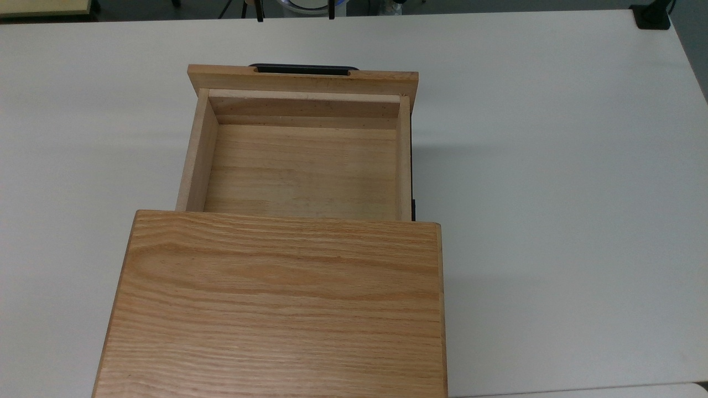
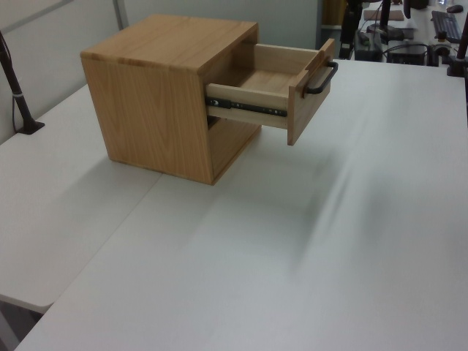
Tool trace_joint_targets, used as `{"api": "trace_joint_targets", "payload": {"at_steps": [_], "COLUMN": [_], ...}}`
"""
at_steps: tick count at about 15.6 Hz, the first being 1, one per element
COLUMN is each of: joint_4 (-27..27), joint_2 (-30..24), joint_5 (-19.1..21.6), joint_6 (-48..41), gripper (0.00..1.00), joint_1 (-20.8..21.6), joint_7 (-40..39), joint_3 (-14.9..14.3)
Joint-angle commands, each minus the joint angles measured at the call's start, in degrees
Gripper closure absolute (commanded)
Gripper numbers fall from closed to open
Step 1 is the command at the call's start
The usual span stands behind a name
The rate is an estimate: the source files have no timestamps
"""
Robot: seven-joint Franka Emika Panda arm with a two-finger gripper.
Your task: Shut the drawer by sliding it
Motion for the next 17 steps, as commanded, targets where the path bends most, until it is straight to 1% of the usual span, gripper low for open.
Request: {"api": "trace_joint_targets", "payload": {"at_steps": [1, 12, 14, 17], "joint_4": [-0.1, -0.2, -0.1, -0.2], "joint_2": [-0.4, -0.5, -0.5, -0.6], "joint_5": [0.4, 0.4, -0.1, -0.7], "joint_6": [-1.6, -2.2, -5.6, -8.1], "gripper": [0.00, 0.00, 0.00, 0.00], "joint_1": [0.6, 0.3, 0.1, -0.2], "joint_7": [-0.1, -0.7, -2.4, -8.3], "joint_3": [-0.3, -0.3, -0.4, -0.4]}}
